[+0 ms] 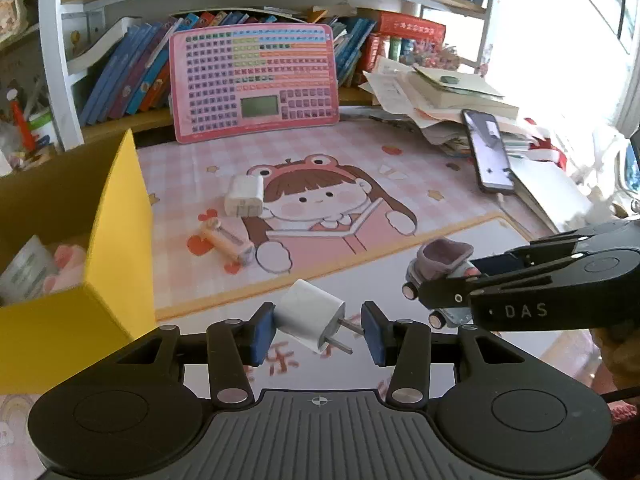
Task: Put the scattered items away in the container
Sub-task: 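Carry the white charger and toy car over the yellow box with both tools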
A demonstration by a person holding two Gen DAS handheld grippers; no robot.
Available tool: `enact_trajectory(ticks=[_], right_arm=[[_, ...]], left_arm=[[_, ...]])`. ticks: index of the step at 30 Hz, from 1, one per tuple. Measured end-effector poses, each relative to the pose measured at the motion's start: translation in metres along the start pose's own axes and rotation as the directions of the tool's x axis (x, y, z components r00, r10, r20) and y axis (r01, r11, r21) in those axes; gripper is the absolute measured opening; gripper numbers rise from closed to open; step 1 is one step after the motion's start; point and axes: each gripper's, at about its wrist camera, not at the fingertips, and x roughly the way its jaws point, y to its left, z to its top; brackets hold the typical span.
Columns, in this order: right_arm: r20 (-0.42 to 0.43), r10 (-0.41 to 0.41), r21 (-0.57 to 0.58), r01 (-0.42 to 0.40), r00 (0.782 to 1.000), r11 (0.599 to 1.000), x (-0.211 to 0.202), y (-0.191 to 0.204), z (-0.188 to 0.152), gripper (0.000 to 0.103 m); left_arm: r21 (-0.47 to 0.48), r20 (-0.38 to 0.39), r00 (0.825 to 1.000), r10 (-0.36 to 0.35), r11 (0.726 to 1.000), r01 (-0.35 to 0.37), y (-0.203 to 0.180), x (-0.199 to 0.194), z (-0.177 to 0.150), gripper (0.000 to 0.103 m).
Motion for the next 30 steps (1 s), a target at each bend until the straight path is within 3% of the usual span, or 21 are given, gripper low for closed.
enact_trajectory(ticks=[18, 30], right_arm=[[0.05, -0.071, 0.054, 0.068, 0.996, 0.996, -0.053, 0.083, -0.06, 0.038], [0.05, -0.06, 0.04, 0.058, 0.997, 0.998, -0.059, 0.137, -0.081, 0.038]], left_arm=[[0.055, 0.027, 0.998, -0.06, 0.997, 0.058, 0.035, -0.08, -0.052, 0.045], [0.062, 0.041, 0.997, -0.061, 0.996, 0.058, 0.066, -0.116, -0.08, 0.045]])
